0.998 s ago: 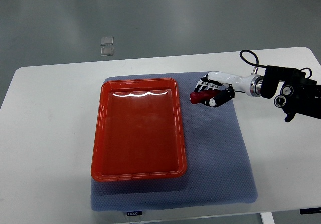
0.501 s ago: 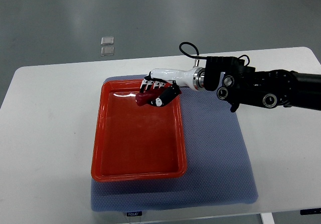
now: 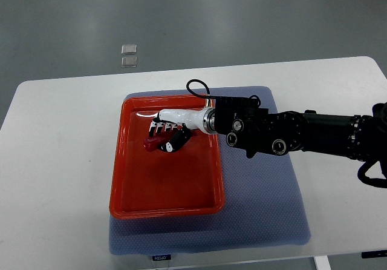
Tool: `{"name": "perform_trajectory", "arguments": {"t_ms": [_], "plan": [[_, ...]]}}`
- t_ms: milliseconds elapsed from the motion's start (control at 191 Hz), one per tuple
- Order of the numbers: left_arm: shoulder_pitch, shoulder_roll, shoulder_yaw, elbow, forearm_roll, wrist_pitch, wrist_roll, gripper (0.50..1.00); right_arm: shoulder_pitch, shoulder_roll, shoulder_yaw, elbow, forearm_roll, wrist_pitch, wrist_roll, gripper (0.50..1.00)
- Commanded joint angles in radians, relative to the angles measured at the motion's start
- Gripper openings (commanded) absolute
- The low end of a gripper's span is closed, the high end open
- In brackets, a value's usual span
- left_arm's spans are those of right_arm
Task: Place red pepper on red tray
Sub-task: 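Carry the pepper with the right hand over the red tray and lower, then open the right hand to release the pepper and raise it away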
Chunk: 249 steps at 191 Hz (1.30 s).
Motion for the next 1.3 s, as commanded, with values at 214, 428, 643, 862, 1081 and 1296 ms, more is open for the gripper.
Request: {"name": "perform_trajectory", "arguments": {"t_ms": [214,428,643,862,1081,1296], "plan": [[0.001,0.000,-0.001,0.001,0.000,0.000,0.000,1.000,-0.037,0.000,0.006,-0.016,-0.002,-0.017,0.006,0.572],[0.001,0.000,-0.003,0.002,-0.002,0.002,0.001,1.000,-0.037,0.000,0.012,-0.016,0.003,-0.015,0.006,0.754],[0.001,0.000,-0.003,0.004,-0.002,0.002,0.000,1.000,-0.031,0.000,0.024,-0.016,0.011,-0.014,0.006,0.795],[0.001,0.000,-0.003,0.005,-0.003,0.002,0.000,1.000,-0.033,0.000,0.219,-0.015,0.027,-0.006,0.008,0.809],[0.001,0.000,-0.003,0.007,-0.003,0.002,0.000,1.000,-0.137,-0.069,0.551,-0.009,0.210,0.000,0.021,0.815],[0.004,0.000,-0.003,0.014,-0.003,0.002,0.000,1.000,-0.356,-0.057,1.074,-0.010,0.429,-0.001,0.083,0.864]]}}
